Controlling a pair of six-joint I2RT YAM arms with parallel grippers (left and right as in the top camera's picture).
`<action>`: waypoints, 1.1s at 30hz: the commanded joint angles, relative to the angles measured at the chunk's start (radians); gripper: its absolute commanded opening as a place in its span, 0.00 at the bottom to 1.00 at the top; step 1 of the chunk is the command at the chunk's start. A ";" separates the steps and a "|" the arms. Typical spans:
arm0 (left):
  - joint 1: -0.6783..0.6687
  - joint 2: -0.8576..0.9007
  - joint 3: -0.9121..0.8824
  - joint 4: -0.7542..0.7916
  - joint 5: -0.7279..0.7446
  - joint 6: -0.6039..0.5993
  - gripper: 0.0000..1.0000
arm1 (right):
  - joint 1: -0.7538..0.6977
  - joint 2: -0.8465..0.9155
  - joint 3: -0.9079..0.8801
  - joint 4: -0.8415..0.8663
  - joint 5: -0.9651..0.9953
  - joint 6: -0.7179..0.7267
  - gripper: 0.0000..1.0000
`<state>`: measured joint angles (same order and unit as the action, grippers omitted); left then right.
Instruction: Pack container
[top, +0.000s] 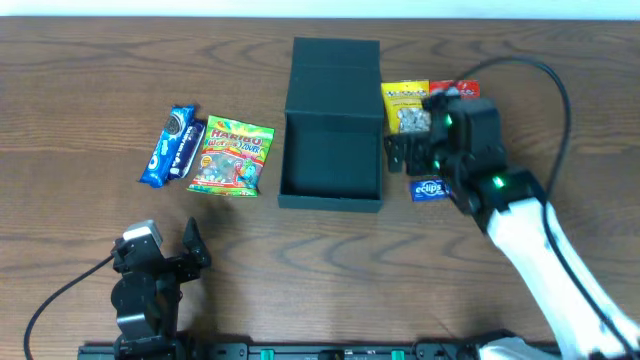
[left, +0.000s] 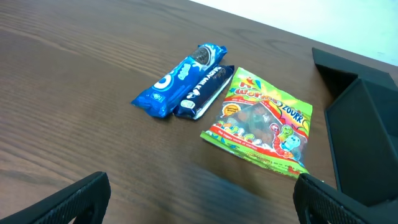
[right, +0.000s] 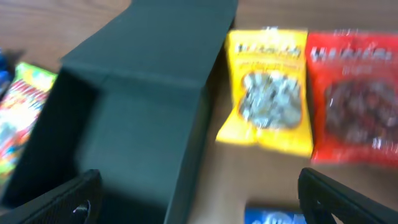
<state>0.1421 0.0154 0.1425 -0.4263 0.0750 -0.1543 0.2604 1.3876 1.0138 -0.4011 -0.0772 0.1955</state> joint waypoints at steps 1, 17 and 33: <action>0.003 -0.005 -0.016 -0.011 0.003 -0.003 0.95 | -0.029 0.090 0.061 0.059 0.051 -0.068 0.99; 0.003 -0.005 -0.016 -0.011 0.003 -0.003 0.95 | -0.098 0.628 0.459 0.093 0.081 -0.140 0.91; 0.003 -0.005 -0.016 -0.010 0.005 -0.004 0.95 | -0.124 0.631 0.486 -0.080 0.015 -0.134 0.91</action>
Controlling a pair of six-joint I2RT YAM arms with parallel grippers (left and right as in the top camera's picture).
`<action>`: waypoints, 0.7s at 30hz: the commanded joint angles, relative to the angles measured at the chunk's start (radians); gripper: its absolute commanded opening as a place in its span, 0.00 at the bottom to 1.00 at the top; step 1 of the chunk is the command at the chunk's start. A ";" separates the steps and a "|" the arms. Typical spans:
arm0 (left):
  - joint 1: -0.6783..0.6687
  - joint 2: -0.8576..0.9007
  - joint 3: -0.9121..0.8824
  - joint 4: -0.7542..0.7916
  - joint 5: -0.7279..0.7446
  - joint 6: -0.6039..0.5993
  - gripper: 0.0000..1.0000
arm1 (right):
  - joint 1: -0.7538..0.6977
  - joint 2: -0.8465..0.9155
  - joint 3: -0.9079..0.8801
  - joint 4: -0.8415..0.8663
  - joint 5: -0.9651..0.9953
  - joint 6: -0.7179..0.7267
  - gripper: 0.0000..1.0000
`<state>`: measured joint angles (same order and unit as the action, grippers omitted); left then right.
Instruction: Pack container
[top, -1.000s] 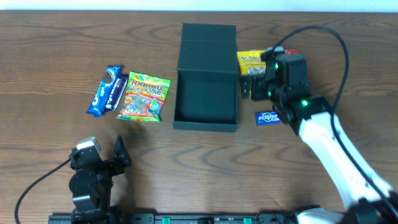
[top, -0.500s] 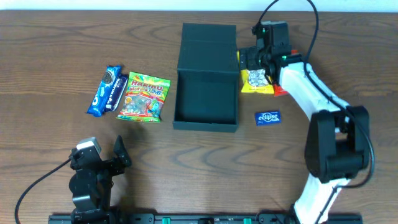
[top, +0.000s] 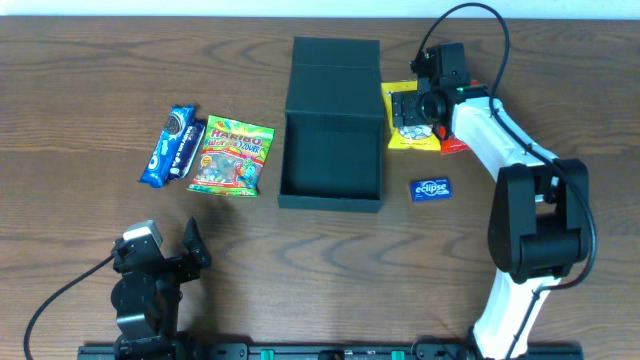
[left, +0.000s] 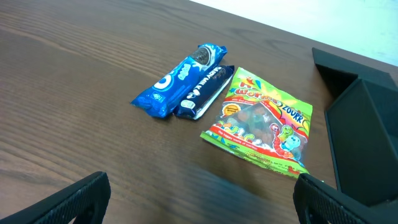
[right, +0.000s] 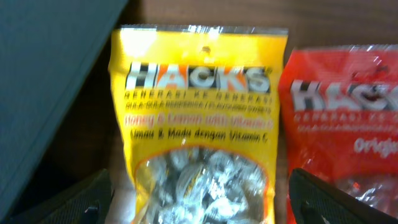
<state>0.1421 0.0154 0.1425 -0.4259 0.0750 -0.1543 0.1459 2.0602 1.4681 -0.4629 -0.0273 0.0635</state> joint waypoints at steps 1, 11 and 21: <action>0.003 -0.005 -0.016 -0.010 0.005 -0.004 0.95 | -0.010 -0.053 0.034 -0.030 -0.051 -0.002 0.91; 0.001 0.024 0.011 0.117 0.259 -0.018 0.95 | -0.010 -0.255 0.035 -0.216 -0.113 -0.036 0.99; -0.055 0.690 0.451 0.128 0.217 0.235 0.96 | -0.010 -0.394 0.035 -0.293 -0.216 -0.117 0.98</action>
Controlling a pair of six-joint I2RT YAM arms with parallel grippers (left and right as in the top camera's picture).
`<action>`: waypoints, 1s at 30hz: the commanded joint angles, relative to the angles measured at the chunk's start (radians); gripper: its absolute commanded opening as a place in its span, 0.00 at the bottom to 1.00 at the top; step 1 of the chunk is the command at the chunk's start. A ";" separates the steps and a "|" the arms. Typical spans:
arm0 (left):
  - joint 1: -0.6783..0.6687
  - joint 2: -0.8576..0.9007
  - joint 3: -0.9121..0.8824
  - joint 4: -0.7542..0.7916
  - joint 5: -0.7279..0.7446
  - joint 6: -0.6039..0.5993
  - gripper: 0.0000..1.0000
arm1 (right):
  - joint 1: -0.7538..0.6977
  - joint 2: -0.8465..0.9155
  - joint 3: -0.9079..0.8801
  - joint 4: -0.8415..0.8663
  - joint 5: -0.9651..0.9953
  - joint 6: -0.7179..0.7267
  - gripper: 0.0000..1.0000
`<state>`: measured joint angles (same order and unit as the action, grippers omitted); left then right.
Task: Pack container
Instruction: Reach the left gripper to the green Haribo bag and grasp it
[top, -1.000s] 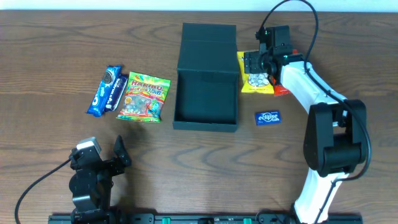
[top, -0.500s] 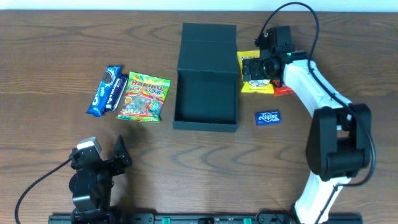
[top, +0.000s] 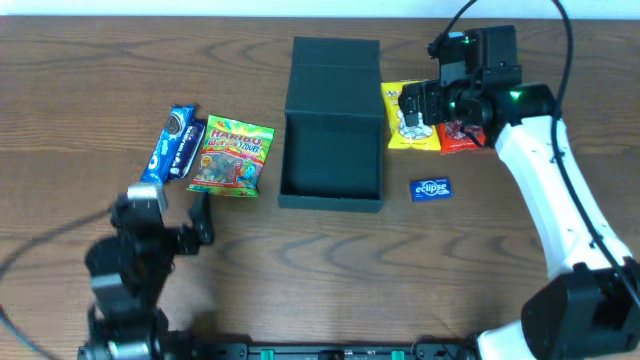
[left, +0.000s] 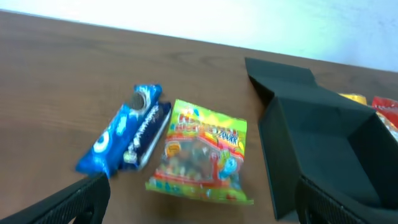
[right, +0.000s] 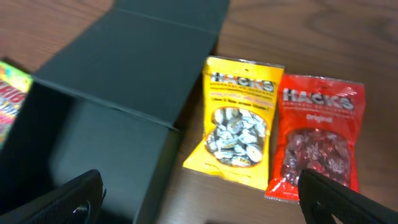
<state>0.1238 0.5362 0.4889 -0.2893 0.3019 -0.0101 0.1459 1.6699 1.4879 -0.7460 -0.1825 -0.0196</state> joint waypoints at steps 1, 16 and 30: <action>-0.065 0.248 0.153 -0.023 -0.030 0.110 0.95 | -0.010 -0.003 0.016 -0.014 -0.071 -0.035 0.98; -0.393 1.059 0.509 -0.029 -0.253 0.213 0.95 | -0.067 -0.003 0.015 -0.048 -0.072 -0.039 0.98; -0.292 1.167 0.509 0.028 -0.175 0.137 0.91 | -0.081 -0.003 0.015 -0.059 -0.068 -0.058 0.99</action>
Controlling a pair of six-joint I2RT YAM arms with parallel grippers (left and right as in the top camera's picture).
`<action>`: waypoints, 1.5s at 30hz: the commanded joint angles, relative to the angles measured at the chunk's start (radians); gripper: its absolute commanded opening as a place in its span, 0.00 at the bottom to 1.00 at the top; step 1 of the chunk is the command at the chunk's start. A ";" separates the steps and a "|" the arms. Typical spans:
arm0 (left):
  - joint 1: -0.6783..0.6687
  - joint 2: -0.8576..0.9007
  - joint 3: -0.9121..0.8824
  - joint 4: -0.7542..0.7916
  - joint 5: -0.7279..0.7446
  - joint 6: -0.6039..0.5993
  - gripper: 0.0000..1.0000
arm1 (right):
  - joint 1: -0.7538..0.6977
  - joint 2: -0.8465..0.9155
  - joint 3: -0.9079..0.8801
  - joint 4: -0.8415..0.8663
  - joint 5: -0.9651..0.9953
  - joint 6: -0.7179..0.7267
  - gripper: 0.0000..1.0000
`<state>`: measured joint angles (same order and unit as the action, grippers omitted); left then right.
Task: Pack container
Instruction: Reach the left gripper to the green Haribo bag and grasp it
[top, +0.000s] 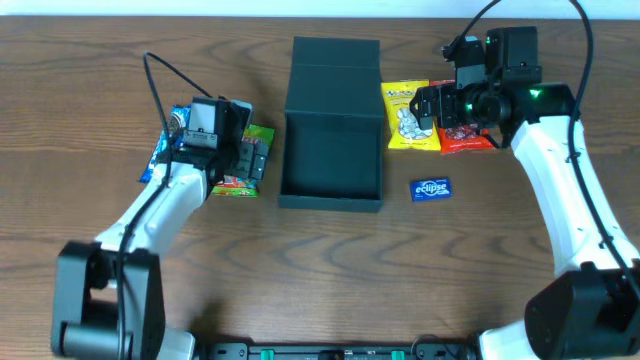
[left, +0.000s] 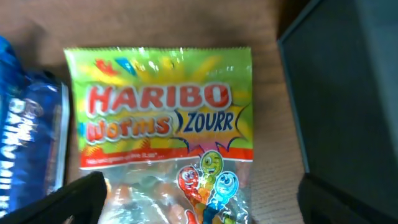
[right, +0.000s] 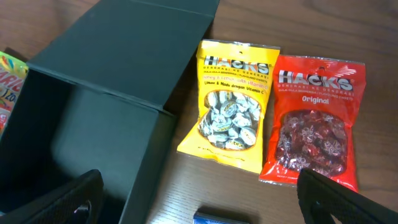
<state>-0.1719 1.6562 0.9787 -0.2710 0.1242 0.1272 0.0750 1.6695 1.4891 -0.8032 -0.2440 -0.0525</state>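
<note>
The black box (top: 332, 140) lies open mid-table, lid flap at its far side, and shows nothing inside. My left gripper (top: 243, 160) is open low over the green Haribo worms bag (left: 161, 124), its fingers (left: 81, 199) either side of the bag's lower part. My right gripper (top: 447, 108) hangs open above the yellow Hacks bag (right: 233, 102) and the red Hacks bag (right: 311, 118). A blue Eclipse pack (top: 431, 187) lies nearer the front, right of the box.
Two blue cookie packs (left: 31, 143) lie against the Haribo bag's left side, mostly covered by my left arm in the overhead view. The box wall (left: 348, 93) stands just right of the Haribo bag.
My left gripper was raised near the table's front left, looking at the snacks from a distance; it is now down over the Haribo bag. The right gripper has hardly shifted.
My left gripper rested at the front left while the right hovered between the box and the Eclipse pack. The right was then close over the yellow Hacks bag, later higher above both Hacks bags. The left had lifted and now straddles the Haribo bag. All snacks lie where they were.
</note>
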 joint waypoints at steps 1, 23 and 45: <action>0.003 0.058 0.019 0.016 0.000 0.000 0.88 | -0.010 -0.003 0.014 -0.002 -0.007 -0.027 0.99; 0.022 0.181 0.019 0.049 -0.019 -0.005 0.06 | -0.013 -0.003 0.014 -0.004 -0.007 -0.034 0.99; 0.021 0.123 0.076 0.024 -0.072 -0.027 0.81 | -0.061 -0.003 0.014 0.005 -0.008 -0.035 0.99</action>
<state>-0.1516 1.7206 1.0439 -0.2501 0.0734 0.1036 0.0212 1.6695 1.4891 -0.7963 -0.2440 -0.0708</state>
